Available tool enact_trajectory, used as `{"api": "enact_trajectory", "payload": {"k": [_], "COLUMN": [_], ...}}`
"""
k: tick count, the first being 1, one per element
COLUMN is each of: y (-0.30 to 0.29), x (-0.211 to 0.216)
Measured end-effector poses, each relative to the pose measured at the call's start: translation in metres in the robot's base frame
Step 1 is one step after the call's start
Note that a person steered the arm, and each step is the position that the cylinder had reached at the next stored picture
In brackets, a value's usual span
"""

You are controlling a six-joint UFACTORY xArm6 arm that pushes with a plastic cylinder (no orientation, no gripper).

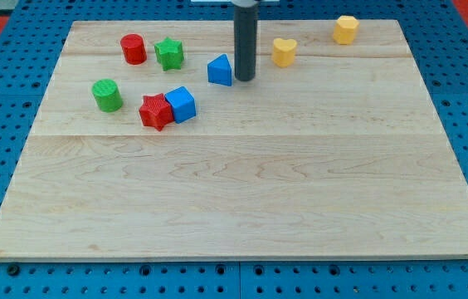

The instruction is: Push the blue cube along with the red star closer to the green circle

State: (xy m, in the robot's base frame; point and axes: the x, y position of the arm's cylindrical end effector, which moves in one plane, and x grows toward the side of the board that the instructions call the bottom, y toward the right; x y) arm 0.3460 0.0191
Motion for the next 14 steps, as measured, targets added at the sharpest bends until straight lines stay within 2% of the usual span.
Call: {"api": "enact_trajectory", "payload": {"k": [1,4,5,7,9,13,14], "y": [-0.014,-0.118,-0.115,-0.158,-0.187,-0.201,-0.195], "x": [0.030,0.051,0.087,0.106,0.110,0.114,0.093]}}
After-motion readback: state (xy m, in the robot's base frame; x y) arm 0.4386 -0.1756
